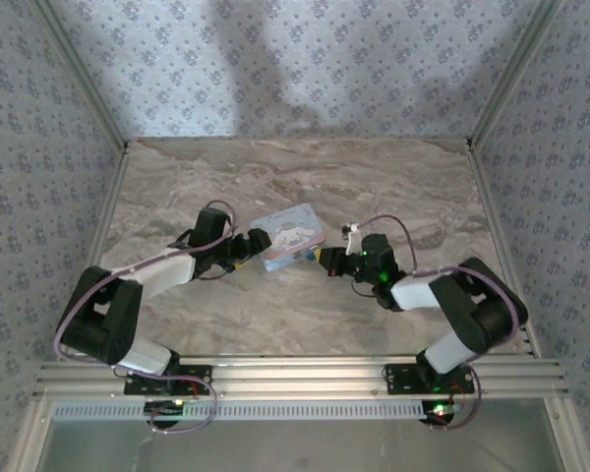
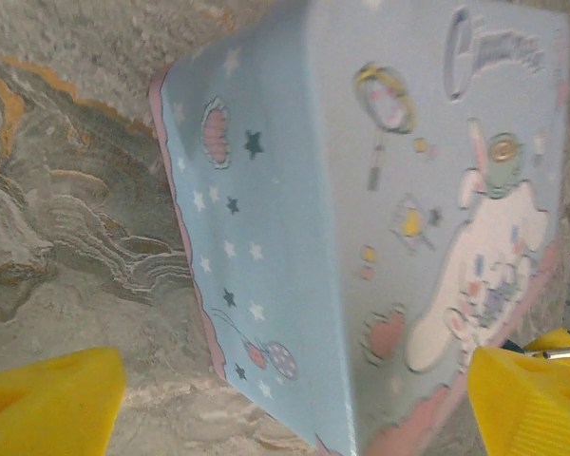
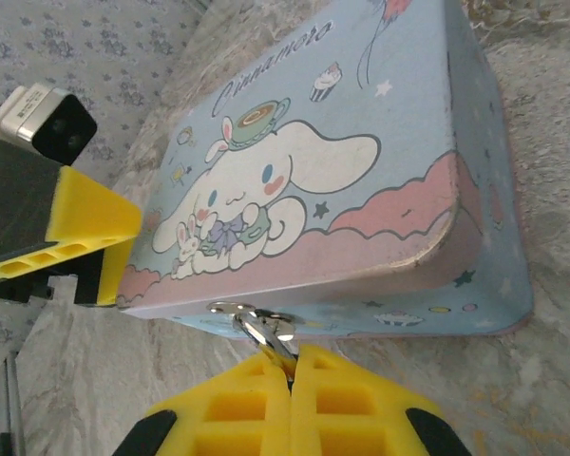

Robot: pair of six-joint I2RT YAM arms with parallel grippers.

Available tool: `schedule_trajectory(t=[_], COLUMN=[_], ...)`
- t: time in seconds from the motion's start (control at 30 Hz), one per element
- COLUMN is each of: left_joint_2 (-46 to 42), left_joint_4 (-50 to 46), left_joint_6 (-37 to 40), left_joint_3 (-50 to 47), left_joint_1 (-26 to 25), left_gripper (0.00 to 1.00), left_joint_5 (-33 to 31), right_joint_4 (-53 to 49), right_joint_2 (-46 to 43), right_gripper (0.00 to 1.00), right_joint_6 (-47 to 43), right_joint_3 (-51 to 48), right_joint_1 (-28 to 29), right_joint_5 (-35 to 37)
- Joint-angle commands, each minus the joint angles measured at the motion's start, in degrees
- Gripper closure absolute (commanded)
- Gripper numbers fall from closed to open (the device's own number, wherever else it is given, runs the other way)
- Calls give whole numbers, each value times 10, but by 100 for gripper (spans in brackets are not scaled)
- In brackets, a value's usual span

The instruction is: Unlock a padlock with a key

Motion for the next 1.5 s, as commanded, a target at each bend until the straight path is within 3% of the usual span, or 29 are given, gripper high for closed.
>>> schedule_trajectory(t=[0.0,0.17,0.37,0.63,0.8,1.03,1.47], left_joint_2=[-54,-153,-253,-289,-286,-283,-281], left_joint_4=[-35,-34,-57,-81,-76,-81,-81], left_joint_6=[32,54,100,115,115,108,102], left_joint_3=[18,-13,-46,-73,-74,-76,-77], left_joint_1=[9,12,25,49,51,50,50], left_gripper=[4,2,2,2,2,2,2], left_joint_5=[-28,-109,-183,-203,-198,-191,-169], right_joint_4=[-117,-328,-526,-705,-731,-715,-653], right_joint_2=[-78,-215,-314,-373,-383,-310,-193], right_gripper=[100,100,100,100,100,100,100], right_joint_6=[-47,-91,-99,-45,-26,-64,-88], right_joint_3=[-1,20,46,50,27,32,46], right_joint_1=[1,12,17,57,72,66,0], right_joint_5=[17,34,34,19,26,21,-32])
